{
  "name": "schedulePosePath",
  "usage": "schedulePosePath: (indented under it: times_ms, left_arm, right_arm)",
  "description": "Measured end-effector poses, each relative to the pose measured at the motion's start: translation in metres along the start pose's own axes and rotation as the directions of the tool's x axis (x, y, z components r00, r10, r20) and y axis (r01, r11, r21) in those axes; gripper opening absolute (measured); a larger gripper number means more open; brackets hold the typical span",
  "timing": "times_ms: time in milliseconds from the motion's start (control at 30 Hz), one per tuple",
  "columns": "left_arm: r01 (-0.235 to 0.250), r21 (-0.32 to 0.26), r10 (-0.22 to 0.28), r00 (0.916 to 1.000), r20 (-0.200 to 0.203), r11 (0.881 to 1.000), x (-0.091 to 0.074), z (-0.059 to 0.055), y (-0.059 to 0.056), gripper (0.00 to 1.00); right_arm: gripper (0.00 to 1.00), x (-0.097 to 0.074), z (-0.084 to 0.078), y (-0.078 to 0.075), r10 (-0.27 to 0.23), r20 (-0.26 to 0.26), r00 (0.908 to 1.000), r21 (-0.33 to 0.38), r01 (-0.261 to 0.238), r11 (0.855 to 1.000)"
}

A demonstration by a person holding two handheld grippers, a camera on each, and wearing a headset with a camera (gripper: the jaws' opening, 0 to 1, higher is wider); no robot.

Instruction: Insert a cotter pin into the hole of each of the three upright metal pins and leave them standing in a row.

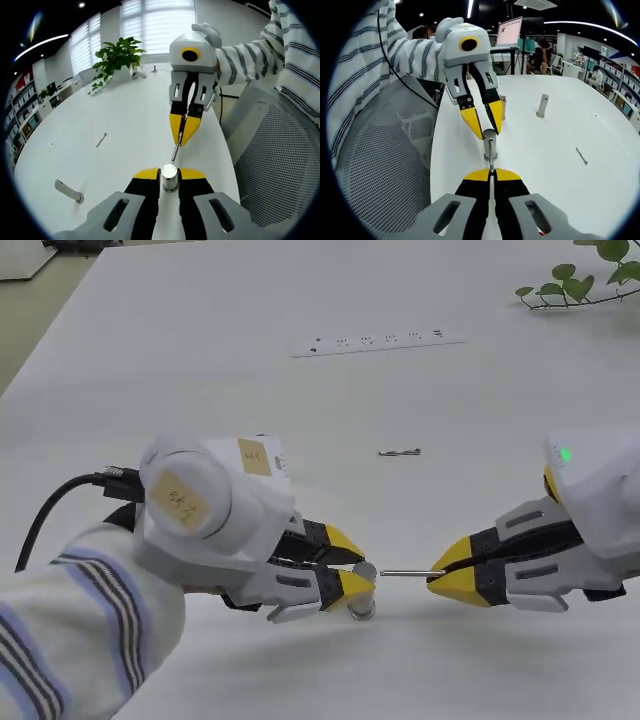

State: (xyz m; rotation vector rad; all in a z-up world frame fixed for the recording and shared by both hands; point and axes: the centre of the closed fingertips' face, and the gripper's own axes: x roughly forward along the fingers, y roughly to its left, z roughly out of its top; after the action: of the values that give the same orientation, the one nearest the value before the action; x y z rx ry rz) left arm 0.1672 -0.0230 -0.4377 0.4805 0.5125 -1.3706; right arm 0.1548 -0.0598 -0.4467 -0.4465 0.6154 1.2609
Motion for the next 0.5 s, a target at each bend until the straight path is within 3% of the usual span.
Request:
schedulePosePath:
  times_ms: [500]
  left_arm:
    - [0.015, -0.008, -0.015, 0.9999, -0.001, 1.000, 0.002, 0.000, 0.000, 0.10]
  right_arm:
    - [0.00, 0.011, 0.003, 0.001, 0.019, -0.032, 0.9993, -0.034, -0.020, 0.999]
